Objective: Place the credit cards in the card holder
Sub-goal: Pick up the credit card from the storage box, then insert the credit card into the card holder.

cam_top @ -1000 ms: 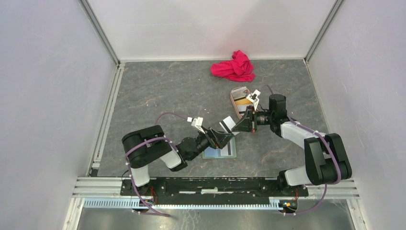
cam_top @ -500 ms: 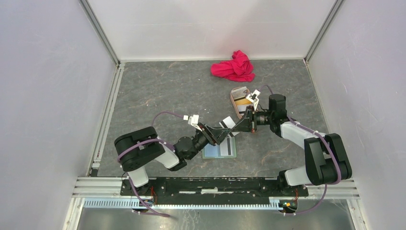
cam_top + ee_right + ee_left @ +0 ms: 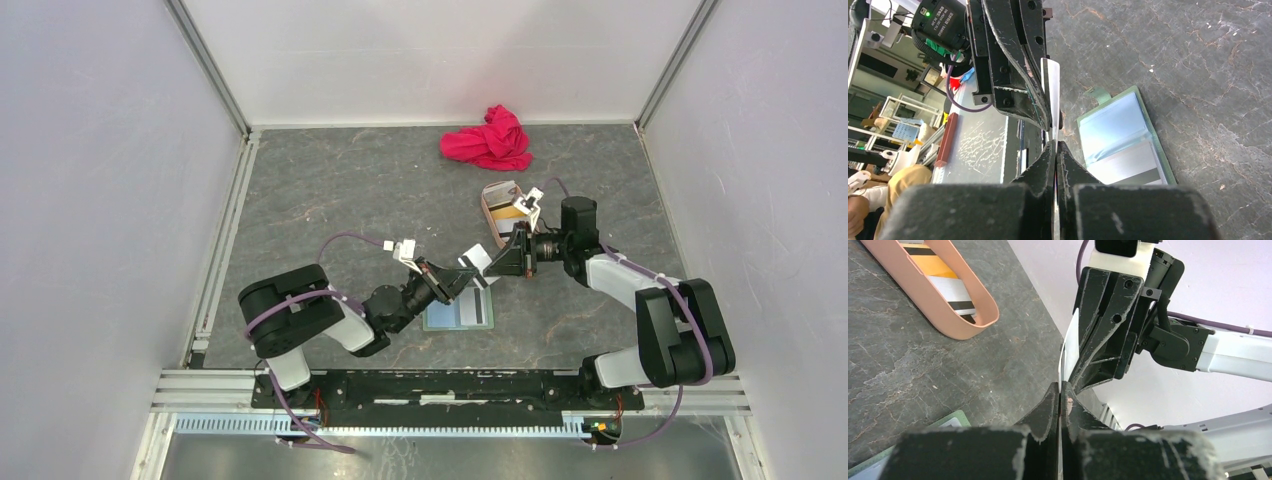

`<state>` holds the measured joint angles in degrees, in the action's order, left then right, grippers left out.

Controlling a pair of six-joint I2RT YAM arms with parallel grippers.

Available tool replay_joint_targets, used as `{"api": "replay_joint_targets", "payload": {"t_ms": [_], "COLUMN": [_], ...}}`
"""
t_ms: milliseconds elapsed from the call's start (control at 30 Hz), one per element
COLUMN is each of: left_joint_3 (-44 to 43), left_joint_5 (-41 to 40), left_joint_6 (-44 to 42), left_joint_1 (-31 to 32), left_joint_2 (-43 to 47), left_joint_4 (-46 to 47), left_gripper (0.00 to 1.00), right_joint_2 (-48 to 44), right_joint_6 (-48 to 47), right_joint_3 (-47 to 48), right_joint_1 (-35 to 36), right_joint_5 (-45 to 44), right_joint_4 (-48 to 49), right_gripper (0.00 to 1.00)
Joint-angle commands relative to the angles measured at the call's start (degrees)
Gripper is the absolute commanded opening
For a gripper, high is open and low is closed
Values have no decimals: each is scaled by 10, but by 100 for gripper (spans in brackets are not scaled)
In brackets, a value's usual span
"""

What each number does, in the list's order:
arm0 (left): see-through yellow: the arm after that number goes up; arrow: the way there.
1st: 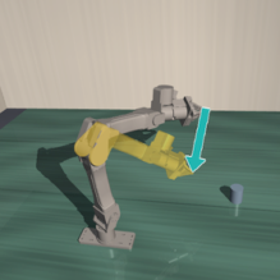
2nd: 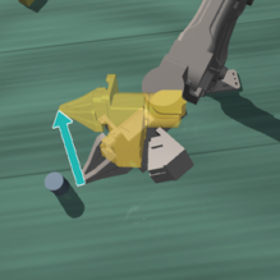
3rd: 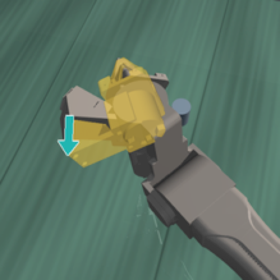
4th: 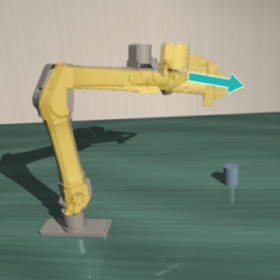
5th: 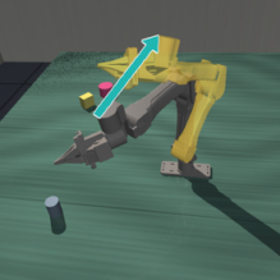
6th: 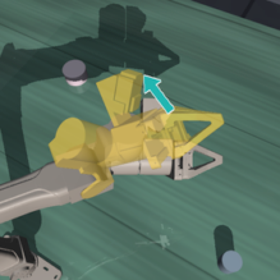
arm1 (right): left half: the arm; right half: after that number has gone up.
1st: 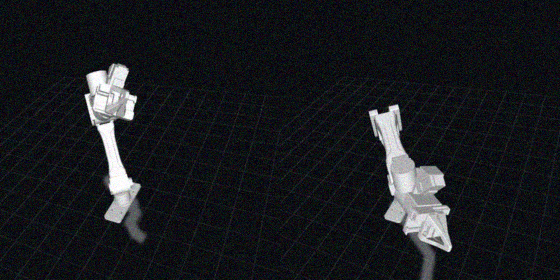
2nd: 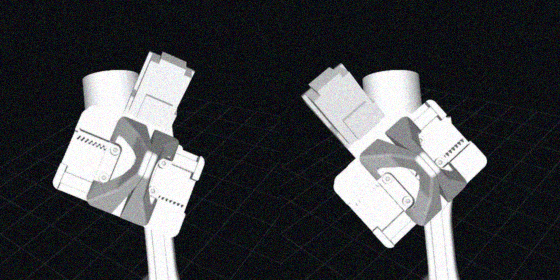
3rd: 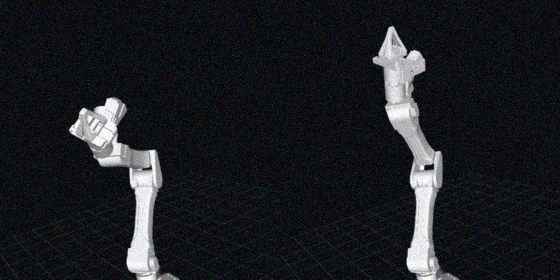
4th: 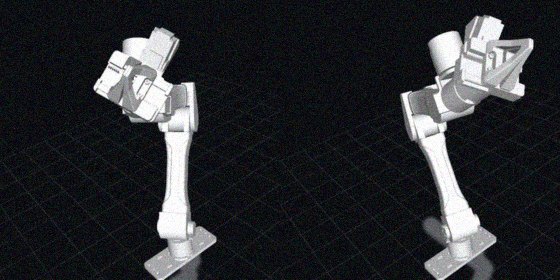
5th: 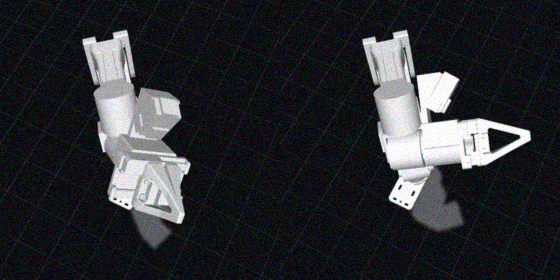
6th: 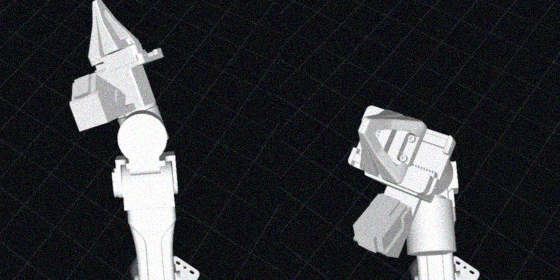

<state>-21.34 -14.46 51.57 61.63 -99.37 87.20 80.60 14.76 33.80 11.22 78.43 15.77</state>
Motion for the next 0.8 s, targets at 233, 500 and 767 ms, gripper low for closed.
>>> {"api": "replay_joint_targets", "payload": {"t_ms": [233,500,767], "left_joint_3": [112,-28,-24], "left_joint_5": [54,214,330], "left_joint_6": [16,-112,-34], "left_joint_1": [-44,-120,-155], "left_joint_2": [119,415,405], "left_joint_4": [91,-659,-661], "left_gripper": [2,2,2], "right_joint_2": [-28,-84,-66], "right_joint_6": [-396,-440,-439], "right_joint_3": [111,94,92], "right_joint_1": [6,-9,-13], "right_joint_5": [-22,-188,-190], "right_joint_4": [-360,-345,-342], "right_gripper": [98,98,98]}}
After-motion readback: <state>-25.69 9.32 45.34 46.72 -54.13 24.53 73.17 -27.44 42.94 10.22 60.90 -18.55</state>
